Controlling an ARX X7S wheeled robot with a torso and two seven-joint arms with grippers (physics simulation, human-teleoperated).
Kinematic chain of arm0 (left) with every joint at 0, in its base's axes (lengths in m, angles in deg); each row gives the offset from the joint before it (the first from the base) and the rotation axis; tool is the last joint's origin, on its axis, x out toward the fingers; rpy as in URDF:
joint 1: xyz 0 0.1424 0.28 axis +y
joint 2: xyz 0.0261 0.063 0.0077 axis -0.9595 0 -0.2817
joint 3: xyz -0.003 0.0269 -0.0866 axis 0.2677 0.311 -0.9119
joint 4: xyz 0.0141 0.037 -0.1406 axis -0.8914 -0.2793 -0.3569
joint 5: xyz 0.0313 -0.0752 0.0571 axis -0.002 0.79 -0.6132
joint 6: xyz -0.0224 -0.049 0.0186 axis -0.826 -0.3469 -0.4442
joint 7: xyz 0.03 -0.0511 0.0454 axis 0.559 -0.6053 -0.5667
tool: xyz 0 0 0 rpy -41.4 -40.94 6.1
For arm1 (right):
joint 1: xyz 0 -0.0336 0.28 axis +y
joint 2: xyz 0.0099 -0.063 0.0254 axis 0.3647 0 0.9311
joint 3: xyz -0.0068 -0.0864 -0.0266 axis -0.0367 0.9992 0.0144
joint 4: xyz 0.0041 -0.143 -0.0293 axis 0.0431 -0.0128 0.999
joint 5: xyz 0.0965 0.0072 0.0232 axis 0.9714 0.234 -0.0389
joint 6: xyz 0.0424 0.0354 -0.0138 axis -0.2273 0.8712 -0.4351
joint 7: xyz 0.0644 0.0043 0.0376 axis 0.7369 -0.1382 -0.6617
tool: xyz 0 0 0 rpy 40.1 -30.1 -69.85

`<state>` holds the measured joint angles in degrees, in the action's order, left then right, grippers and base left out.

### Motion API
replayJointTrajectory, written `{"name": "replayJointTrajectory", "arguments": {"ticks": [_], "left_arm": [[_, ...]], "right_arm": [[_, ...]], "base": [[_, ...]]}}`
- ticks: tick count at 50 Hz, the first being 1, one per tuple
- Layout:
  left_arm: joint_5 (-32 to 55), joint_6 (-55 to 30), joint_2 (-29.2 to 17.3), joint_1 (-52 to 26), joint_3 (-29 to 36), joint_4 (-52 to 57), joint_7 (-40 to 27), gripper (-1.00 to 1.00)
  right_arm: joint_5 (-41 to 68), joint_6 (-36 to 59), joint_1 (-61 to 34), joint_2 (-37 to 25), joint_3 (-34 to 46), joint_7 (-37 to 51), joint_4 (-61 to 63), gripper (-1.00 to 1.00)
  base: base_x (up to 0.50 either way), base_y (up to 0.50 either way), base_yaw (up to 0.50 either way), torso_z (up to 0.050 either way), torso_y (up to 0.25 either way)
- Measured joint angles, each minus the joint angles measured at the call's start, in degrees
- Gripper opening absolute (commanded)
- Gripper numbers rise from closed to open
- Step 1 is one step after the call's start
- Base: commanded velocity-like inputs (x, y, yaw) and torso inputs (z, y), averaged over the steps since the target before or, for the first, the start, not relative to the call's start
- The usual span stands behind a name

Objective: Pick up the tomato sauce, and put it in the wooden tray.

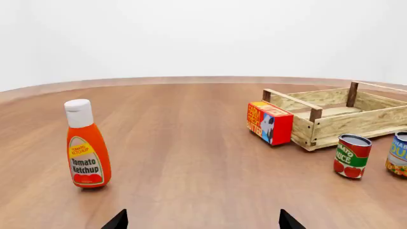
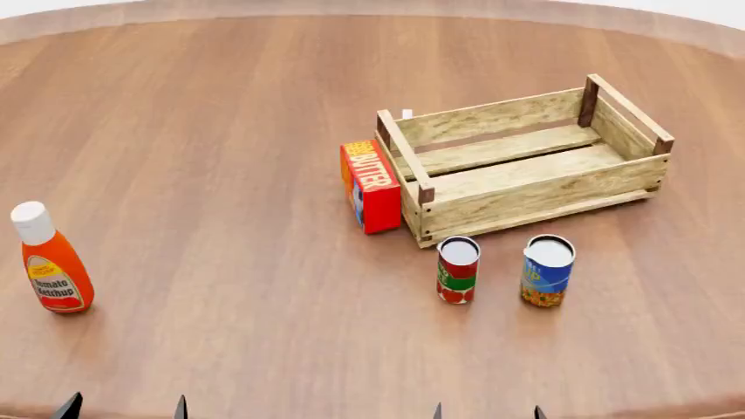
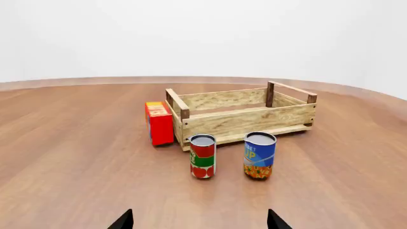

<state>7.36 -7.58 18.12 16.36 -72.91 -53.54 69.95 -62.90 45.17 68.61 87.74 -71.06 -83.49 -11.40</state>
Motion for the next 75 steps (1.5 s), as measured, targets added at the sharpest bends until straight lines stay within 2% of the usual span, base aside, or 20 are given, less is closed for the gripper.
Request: {"name": "replayJointTrajectory", "arguments": {"ticks": [22, 38, 75], "left_arm": [[2.42, -1.43, -2.56, -0.72, 2.27, 0.47, -2.59, 1.0], [1.05, -3.62, -3.22, -0.88, 1.84, 0.41, -4.89, 1.0], [3.04, -4.3, -5.93, -1.13, 4.8, 0.45, -8.65, 1.0]], "right_arm": [[1.9, 0.71, -0.48, -2.11, 2.77, 3.94, -0.26, 1.0], [2.18, 1.51, -0.4, -2.74, 3.86, 6.06, 0.36, 1.0], [4.92, 1.25, -0.3, -5.73, 7.38, 9.69, 0.82, 1.0]], "base": [[0.0, 0.0, 0.0, 0.0, 0.0], [0.01, 0.0, 0.0, 0.0, 0.0], [0.49, 0.0, 0.0, 0.0, 0.0]]}}
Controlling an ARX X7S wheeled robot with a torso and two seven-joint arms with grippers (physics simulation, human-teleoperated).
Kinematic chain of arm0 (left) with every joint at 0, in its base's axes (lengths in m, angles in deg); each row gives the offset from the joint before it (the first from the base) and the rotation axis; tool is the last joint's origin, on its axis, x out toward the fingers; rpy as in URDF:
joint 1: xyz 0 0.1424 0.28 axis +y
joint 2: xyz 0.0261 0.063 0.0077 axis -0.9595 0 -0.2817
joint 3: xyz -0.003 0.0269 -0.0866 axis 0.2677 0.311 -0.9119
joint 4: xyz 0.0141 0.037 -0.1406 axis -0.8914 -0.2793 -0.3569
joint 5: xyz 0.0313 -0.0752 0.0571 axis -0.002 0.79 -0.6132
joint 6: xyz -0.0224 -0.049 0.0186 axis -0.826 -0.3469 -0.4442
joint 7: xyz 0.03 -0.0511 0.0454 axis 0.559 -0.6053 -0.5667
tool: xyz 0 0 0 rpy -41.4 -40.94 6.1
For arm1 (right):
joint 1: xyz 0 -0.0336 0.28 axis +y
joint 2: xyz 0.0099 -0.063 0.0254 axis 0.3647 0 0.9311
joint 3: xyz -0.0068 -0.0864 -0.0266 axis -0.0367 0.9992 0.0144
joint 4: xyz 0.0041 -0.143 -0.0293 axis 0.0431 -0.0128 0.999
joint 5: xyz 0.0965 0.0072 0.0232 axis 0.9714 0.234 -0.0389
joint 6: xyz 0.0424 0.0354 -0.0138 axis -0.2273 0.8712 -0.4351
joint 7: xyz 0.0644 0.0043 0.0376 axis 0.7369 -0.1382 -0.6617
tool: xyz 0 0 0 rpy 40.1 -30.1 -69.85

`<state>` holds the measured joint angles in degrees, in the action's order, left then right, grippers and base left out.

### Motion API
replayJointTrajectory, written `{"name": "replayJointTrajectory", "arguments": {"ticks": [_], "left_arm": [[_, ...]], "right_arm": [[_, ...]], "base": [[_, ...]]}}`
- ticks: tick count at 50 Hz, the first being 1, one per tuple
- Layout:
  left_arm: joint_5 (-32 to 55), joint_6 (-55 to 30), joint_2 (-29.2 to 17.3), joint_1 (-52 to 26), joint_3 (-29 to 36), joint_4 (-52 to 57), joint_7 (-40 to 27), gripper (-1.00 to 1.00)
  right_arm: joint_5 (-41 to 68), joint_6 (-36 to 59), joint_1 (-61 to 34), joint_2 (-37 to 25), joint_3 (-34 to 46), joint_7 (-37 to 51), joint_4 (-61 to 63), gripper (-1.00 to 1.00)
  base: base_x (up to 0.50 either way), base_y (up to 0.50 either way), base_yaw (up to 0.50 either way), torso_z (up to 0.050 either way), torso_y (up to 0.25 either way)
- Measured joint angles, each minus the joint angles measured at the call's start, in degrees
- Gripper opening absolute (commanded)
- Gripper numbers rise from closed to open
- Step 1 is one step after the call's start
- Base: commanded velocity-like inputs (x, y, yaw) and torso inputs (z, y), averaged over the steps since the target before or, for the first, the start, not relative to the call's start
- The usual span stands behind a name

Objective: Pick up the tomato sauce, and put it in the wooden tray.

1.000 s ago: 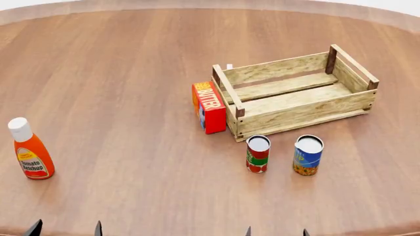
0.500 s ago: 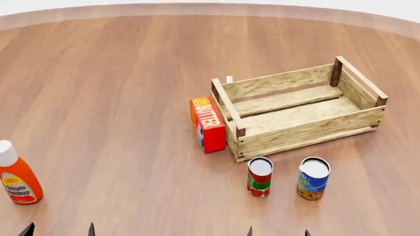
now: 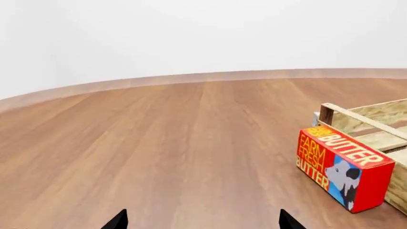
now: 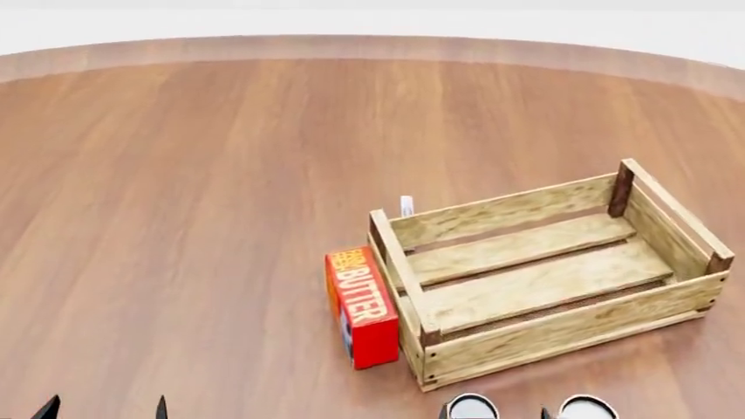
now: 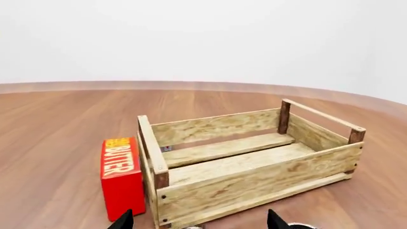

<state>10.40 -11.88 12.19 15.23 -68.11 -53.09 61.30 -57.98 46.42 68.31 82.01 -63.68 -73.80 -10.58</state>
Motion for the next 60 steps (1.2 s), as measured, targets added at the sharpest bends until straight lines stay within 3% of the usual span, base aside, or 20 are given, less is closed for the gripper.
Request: {"name": "replayJointTrajectory", "arguments": {"ticks": [34, 50, 60], "left_arm": [[1.92, 0.0, -1.93, -0.14, 2.25, 0.21, -2.26, 1.0], [2.61, 0.3, -2.65, -0.31, 3.04, -0.06, -3.02, 1.0], [2.88, 0.21, -3.02, -0.24, 3.58, 0.16, -3.55, 1.0]], "right_arm": [[1.74, -0.35, -0.34, -1.87, 2.42, 2.32, -0.36, 1.0], [2.39, -0.61, 0.0, -2.45, 3.11, 3.53, 0.28, 1.0], [1.76, -0.5, 4.61, -3.47, 3.99, 5.03, 6.81, 1.0]], "base": [[0.5, 0.0, 0.0, 0.0, 0.0], [0.0, 0.0, 0.0, 0.0, 0.001], [0.0, 0.0, 0.0, 0.0, 0.0]]}}
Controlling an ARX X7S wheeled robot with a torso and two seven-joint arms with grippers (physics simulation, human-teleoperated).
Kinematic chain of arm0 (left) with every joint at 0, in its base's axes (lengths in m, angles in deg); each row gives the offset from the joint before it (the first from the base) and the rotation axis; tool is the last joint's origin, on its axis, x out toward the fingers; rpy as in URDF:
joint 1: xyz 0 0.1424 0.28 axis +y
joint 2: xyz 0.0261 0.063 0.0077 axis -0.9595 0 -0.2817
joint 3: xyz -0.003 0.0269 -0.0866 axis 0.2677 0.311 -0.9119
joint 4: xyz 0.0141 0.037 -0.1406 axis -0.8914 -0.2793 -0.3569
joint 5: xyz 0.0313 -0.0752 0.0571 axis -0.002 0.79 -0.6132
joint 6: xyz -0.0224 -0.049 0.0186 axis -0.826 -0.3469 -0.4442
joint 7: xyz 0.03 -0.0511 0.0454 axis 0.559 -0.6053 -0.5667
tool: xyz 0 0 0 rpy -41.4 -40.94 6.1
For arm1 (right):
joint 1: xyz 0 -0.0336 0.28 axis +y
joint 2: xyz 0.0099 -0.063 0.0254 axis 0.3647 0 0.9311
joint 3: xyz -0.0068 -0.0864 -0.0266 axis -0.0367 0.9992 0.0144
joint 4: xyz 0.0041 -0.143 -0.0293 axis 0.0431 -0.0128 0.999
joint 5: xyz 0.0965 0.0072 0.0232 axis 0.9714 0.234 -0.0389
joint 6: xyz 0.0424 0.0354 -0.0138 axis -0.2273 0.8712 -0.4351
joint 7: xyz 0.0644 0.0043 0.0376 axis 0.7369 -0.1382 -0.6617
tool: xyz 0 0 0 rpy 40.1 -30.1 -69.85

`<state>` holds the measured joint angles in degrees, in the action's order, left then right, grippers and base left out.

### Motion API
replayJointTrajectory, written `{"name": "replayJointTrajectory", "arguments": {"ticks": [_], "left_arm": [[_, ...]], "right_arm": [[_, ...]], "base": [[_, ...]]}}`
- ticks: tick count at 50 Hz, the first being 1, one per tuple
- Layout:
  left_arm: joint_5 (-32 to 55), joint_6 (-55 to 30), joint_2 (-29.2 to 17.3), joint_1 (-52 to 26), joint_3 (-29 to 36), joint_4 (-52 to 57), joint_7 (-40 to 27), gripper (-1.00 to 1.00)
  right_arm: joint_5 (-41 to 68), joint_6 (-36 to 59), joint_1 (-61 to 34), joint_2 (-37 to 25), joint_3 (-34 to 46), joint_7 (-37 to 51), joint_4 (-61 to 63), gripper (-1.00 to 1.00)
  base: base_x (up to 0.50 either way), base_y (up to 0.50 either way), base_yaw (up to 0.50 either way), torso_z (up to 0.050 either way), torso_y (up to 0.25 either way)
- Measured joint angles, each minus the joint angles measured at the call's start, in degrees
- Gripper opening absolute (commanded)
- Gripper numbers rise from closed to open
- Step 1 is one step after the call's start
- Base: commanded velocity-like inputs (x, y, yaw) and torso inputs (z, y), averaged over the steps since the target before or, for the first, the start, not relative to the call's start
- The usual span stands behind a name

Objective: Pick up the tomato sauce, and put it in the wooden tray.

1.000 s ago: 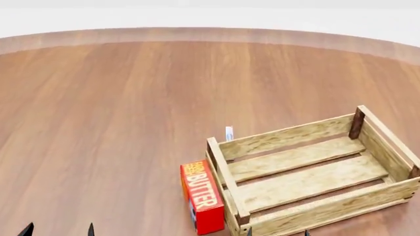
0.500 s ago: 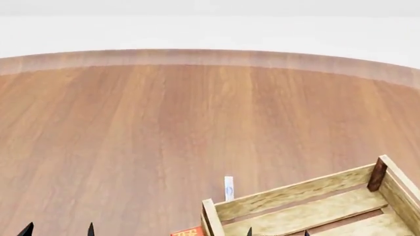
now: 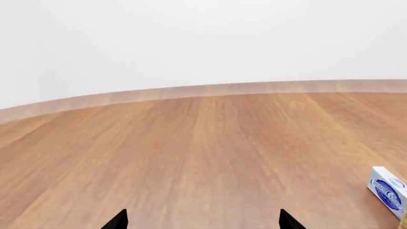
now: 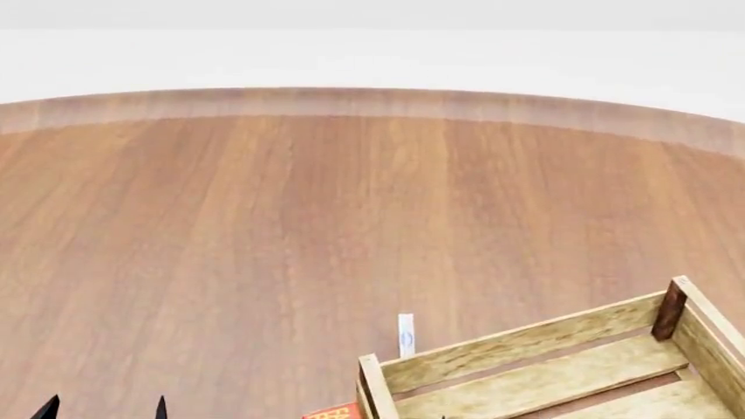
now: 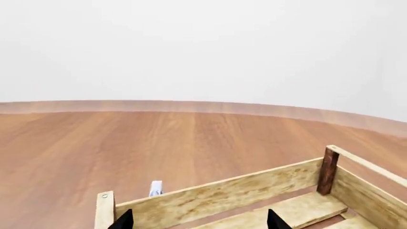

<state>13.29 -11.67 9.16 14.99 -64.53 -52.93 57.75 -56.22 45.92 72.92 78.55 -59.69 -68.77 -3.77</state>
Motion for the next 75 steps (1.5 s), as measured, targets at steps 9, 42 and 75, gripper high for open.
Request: {"name": "replayJointTrajectory", "arguments": {"ticks": [9, 42, 75], "left_arm": [[0.3, -0.01, -0.31, 0.02, 0.41, 0.1, -0.41, 1.0], [1.24, -0.39, -1.34, 0.27, 1.7, 1.13, -1.89, 1.0], [1.9, -0.12, -2.28, 0.11, 2.84, 1.0, -3.04, 1.0]], "right_arm": [[-0.74, -6.34, 10.44, -2.08, -0.12, 1.09, 6.17, 1.0], [-7.62, -37.81, 34.55, -5.53, -0.79, 5.22, 0.1, 1.0], [-0.84, -35.74, 30.11, -6.24, 3.11, 3.24, -8.15, 1.0]], "base": [[0.0, 0.0, 0.0, 0.0, 0.0], [0.0, 0.0, 0.0, 0.0, 0.0], [0.0, 0.0, 0.0, 0.0, 0.0]]}}
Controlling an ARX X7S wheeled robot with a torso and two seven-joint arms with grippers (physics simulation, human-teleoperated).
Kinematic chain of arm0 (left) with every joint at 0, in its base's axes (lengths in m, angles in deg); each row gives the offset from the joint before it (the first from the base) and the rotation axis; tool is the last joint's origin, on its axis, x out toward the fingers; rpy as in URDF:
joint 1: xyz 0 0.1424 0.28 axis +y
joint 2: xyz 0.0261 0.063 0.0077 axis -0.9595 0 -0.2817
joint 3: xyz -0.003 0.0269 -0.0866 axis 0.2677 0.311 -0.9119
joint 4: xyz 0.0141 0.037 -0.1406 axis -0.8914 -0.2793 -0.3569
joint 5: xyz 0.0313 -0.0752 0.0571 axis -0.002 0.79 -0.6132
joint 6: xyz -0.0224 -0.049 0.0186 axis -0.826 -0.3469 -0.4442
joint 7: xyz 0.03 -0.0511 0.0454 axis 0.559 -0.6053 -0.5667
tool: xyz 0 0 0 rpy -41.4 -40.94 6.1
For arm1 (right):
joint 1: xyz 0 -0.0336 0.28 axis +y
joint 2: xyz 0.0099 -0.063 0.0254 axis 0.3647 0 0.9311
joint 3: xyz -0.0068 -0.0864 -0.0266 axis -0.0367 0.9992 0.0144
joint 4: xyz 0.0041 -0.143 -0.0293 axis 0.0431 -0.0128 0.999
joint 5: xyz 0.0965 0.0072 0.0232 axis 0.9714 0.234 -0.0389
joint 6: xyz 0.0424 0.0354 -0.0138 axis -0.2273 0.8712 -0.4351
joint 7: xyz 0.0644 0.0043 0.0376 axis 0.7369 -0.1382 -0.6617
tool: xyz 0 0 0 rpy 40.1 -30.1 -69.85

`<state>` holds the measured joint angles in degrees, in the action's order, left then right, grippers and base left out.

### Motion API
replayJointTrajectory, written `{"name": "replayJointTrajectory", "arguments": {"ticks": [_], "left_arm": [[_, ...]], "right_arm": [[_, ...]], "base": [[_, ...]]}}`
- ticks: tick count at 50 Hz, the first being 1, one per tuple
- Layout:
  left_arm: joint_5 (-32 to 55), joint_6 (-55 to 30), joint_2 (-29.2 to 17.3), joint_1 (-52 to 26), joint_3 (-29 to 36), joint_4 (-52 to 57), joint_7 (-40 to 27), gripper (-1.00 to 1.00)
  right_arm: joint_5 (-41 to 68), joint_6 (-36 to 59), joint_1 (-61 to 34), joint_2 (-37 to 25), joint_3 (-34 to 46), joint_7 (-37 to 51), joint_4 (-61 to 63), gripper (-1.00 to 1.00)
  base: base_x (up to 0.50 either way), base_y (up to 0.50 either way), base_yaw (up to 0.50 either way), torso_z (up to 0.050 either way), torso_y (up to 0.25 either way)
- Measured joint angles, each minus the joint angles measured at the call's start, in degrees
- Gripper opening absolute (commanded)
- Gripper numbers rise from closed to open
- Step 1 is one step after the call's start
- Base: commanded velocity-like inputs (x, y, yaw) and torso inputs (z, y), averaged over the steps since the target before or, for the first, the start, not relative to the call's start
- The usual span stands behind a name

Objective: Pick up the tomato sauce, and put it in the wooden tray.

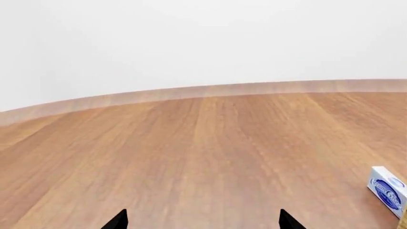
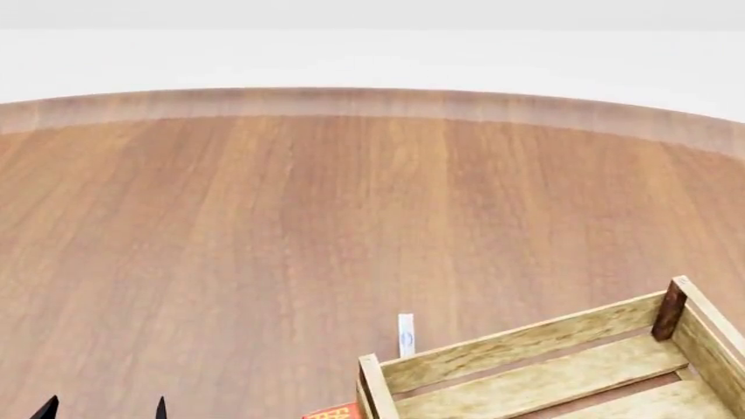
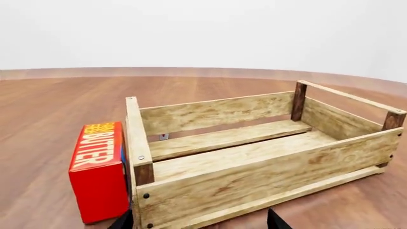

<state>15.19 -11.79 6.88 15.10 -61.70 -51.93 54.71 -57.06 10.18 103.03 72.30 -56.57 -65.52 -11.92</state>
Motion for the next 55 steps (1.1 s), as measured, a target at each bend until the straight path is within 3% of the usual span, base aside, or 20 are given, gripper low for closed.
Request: {"name": "replayJointTrajectory", "arguments": {"ticks": [55], "left_arm": [[1.07, 0.91, -1.19, -0.71, 1.62, -1.09, -1.43, 1.0]], "right_arm": [[1.07, 3.32, -7.5, 1.37, 5.0, -1.57, -12.31, 1.0]], "base": [[0.0, 0.0, 0.0, 0.0, 0.0]]}}
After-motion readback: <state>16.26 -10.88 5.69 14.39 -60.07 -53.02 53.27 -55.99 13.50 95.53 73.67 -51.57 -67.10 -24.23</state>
